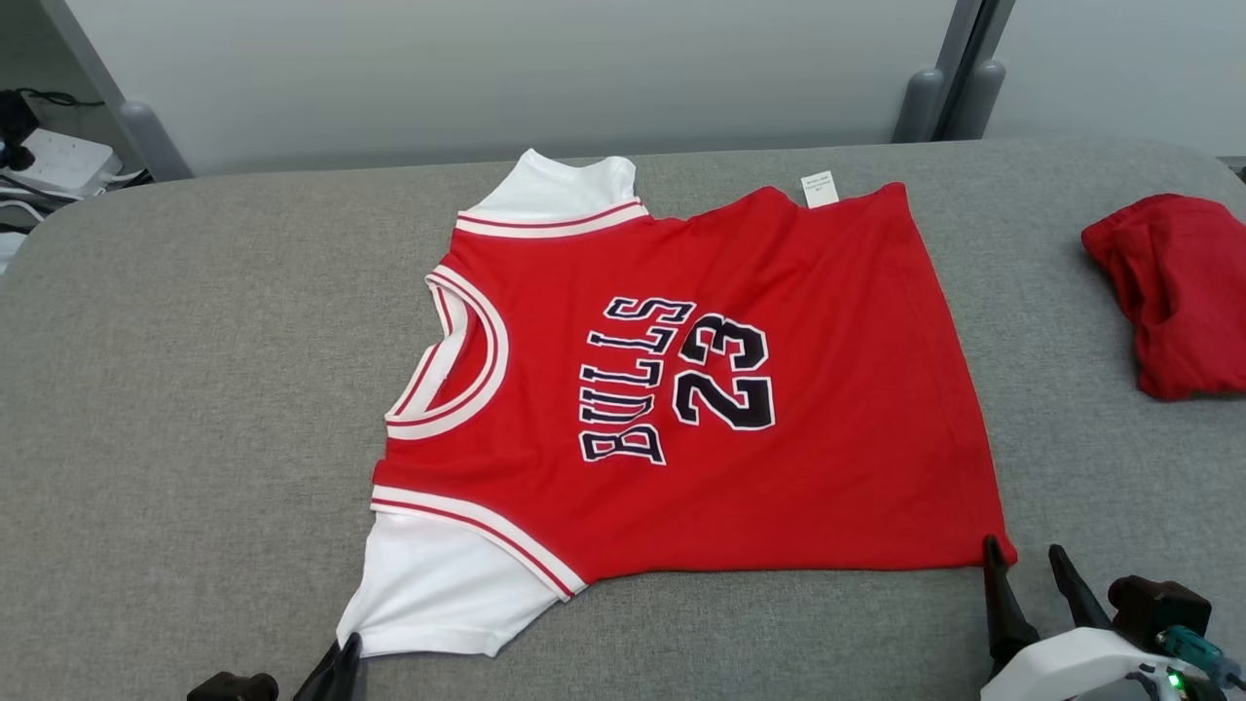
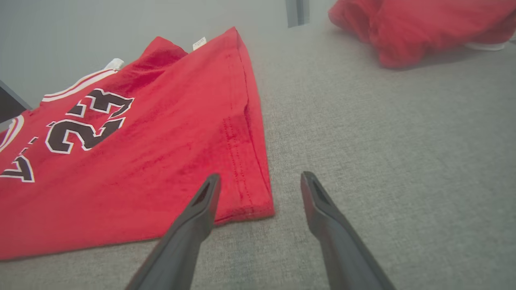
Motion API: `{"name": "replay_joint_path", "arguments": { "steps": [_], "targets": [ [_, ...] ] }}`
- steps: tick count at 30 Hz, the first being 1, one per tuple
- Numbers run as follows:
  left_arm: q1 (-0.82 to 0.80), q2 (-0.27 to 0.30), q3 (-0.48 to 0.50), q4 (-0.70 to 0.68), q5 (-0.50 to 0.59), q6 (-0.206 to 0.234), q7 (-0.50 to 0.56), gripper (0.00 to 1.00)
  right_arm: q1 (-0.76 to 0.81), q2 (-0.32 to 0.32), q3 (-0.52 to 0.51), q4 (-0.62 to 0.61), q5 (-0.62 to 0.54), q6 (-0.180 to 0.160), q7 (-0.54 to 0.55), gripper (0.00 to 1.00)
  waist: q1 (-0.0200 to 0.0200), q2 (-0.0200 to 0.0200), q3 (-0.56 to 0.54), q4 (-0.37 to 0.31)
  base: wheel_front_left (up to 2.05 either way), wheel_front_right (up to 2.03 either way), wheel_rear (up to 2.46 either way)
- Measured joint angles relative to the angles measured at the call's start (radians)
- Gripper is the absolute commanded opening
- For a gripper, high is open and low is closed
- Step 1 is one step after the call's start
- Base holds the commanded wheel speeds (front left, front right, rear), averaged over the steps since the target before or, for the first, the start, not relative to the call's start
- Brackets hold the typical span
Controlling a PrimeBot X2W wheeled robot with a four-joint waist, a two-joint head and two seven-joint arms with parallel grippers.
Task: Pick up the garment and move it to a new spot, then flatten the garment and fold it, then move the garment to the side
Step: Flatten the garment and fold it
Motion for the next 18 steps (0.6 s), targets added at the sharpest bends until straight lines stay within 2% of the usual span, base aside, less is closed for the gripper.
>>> {"name": "replay_joint_path", "arguments": {
  "steps": [5,8,9,10,12,18],
  "targets": [
    [0.0,0.005,-0.003,-0.005,-0.007,-0.005,0.0,0.0,-0.034,0.0,0.012,0.069,0.02,0.0,0.0,1.0,0.0,0.0,0.008,0.004,0.0,0.0,0.0],
    [0.0,0.006,-0.008,-0.006,-0.007,-0.005,0.0,0.0,-0.047,0.0,0.022,0.092,0.026,0.0,0.0,0.68,0.0,0.0,0.01,0.004,0.0,0.0,0.0],
    [0.0,0.007,-0.01,-0.006,-0.007,-0.005,0.0,0.0,-0.049,0.001,0.025,0.1,0.031,0.0,0.0,0.49,0.0,0.0,0.009,0.004,0.0,0.0,0.0],
    [0.0,0.007,-0.012,-0.006,-0.007,-0.005,0.0,0.0,-0.049,0.001,0.027,0.106,0.033,0.0,0.0,0.43,0.0,0.0,0.008,0.004,0.0,0.0,0.0],
    [0.0,0.009,-0.013,-0.006,-0.008,-0.005,0.0,0.0,-0.049,0.0,0.031,0.115,0.035,0.0,0.0,0.0,0.0,0.0,0.007,0.004,0.0,0.0,0.0],
    [0.0,0.015,-0.021,-0.02,-0.017,-0.005,0.0,0.0,-0.048,0.0,0.037,0.111,0.029,0.0,0.0,0.0,0.0,0.0,0.006,0.002,0.0,0.0,0.0]
  ]
}}
